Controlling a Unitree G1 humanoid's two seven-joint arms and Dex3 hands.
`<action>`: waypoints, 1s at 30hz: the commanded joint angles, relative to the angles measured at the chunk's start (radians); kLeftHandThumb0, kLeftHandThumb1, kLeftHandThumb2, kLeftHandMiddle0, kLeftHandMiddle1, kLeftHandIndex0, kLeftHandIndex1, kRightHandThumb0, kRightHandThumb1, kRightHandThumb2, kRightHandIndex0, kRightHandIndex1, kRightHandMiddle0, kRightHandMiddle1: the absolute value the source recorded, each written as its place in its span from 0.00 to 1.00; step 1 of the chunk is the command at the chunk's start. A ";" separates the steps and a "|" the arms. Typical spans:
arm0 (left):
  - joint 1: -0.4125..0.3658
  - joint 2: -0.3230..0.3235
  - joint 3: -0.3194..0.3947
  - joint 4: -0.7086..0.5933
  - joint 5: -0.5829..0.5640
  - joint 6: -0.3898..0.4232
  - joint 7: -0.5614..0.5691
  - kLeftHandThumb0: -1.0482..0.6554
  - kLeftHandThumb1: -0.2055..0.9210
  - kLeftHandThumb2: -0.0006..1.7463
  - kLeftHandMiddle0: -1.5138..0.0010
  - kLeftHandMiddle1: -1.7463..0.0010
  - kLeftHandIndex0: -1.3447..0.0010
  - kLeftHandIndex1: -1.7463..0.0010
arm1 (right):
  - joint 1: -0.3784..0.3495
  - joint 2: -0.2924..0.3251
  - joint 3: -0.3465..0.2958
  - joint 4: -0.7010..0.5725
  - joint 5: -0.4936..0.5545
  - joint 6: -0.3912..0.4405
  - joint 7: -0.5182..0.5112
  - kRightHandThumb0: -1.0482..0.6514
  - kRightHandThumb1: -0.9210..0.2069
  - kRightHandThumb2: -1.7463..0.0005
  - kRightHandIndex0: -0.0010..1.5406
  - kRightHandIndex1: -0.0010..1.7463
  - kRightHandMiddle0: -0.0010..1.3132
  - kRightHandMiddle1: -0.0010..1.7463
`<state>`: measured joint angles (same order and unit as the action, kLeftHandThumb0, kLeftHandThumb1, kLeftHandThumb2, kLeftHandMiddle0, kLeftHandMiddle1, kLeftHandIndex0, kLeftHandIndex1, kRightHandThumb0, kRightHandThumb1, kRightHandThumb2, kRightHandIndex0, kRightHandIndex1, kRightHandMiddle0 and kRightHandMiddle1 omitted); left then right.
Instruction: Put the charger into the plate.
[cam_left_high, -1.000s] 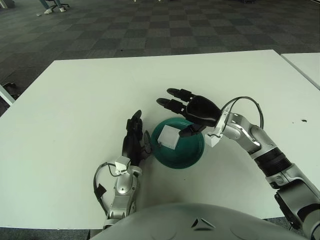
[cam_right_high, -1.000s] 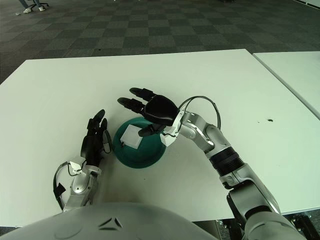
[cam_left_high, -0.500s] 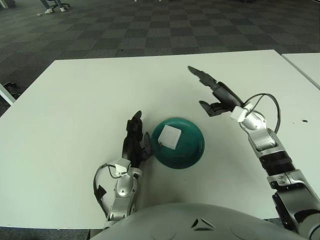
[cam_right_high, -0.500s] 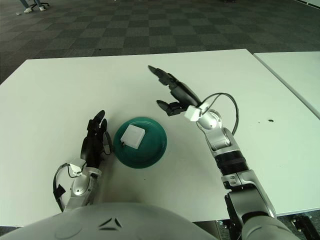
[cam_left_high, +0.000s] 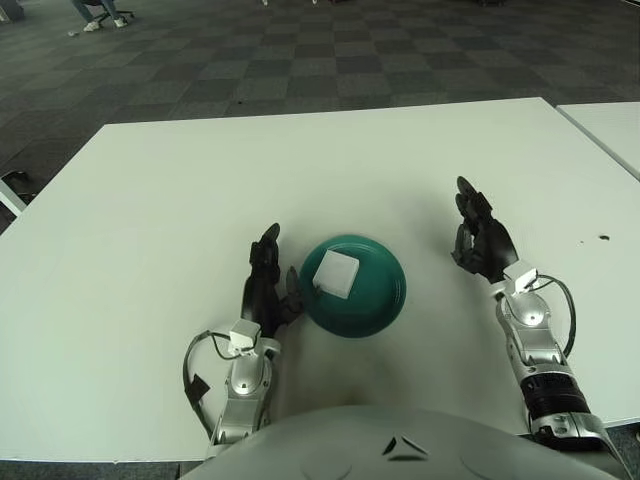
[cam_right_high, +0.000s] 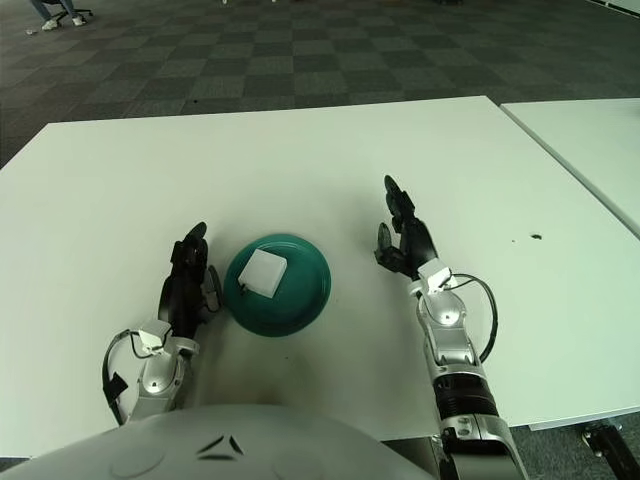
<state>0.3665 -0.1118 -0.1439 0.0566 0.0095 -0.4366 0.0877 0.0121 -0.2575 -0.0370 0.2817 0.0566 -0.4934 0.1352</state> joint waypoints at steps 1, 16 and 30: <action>0.021 0.006 0.018 0.033 0.001 0.033 0.001 0.10 1.00 0.59 0.90 0.99 1.00 0.66 | 0.015 0.022 -0.001 -0.035 0.008 0.002 0.009 0.00 0.00 0.43 0.00 0.00 0.03 0.02; 0.037 0.006 0.024 -0.026 -0.001 0.066 -0.005 0.08 1.00 0.60 0.89 1.00 1.00 0.67 | 0.076 0.106 0.032 0.046 -0.050 -0.057 -0.005 0.00 0.00 0.44 0.00 0.00 0.03 0.04; 0.061 0.010 0.019 -0.087 0.028 0.110 0.001 0.06 1.00 0.61 0.91 1.00 1.00 0.70 | 0.126 0.200 0.088 0.116 -0.024 -0.068 0.015 0.00 0.00 0.41 0.00 0.00 0.00 0.08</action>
<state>0.4096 -0.1088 -0.1269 -0.0271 0.0252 -0.3568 0.0860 0.0749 -0.1074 0.0276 0.3142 0.0256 -0.5719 0.1502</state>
